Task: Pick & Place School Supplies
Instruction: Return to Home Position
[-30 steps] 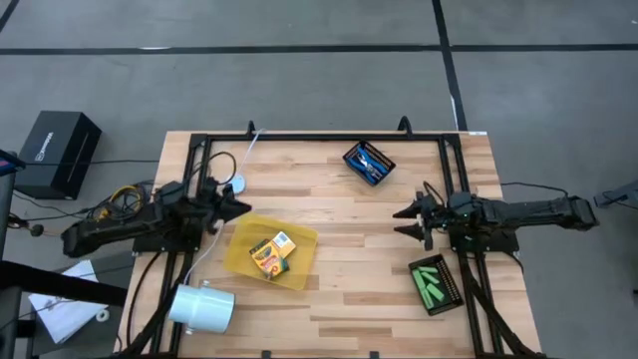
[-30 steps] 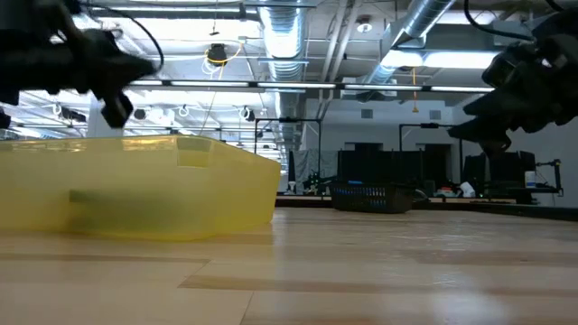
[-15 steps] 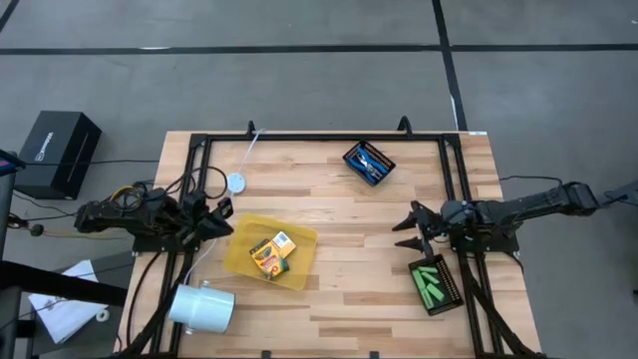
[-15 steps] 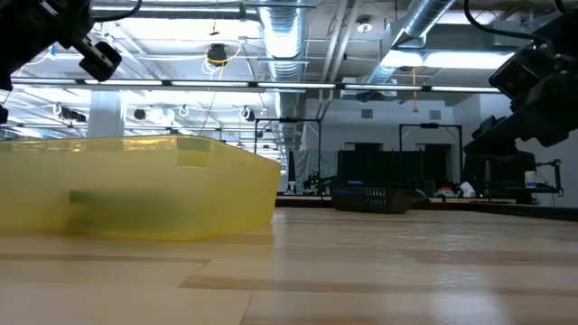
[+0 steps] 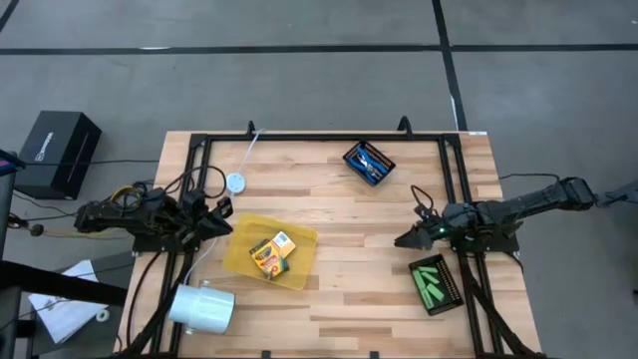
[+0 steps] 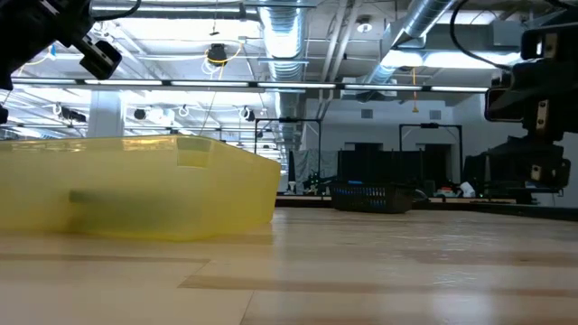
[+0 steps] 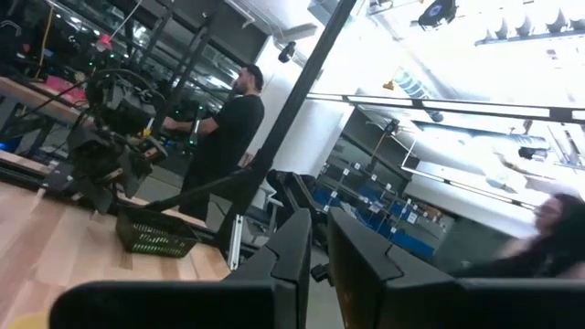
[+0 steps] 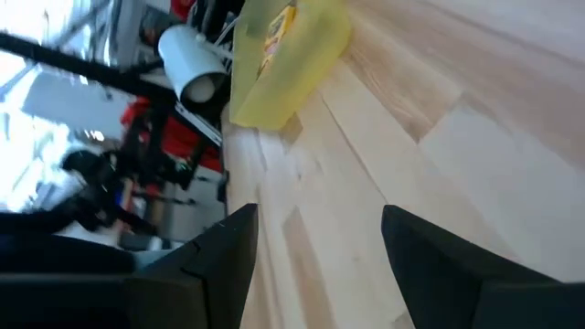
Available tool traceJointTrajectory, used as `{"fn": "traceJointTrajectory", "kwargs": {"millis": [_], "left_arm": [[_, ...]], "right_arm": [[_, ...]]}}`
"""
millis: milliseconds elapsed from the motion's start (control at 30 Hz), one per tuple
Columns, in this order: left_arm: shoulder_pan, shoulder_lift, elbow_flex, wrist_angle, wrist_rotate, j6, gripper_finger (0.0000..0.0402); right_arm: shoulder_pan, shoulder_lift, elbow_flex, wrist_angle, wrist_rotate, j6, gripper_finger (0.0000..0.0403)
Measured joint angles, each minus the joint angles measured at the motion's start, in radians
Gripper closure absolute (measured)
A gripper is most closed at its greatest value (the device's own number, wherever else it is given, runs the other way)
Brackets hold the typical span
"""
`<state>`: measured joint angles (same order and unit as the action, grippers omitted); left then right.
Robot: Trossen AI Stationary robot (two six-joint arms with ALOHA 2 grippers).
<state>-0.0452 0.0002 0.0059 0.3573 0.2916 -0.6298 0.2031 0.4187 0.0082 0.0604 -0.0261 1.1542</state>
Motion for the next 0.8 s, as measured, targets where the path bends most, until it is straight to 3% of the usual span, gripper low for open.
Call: {"fn": "traceJointTrajectory", "kwargs": {"millis": [800], "left_arm": [[-0.010,0.037,0.000,0.008,0.000,0.000,0.0366]], "right_arm": [[0.000,0.000,0.000,0.000,0.000,0.050,0.0179]]}}
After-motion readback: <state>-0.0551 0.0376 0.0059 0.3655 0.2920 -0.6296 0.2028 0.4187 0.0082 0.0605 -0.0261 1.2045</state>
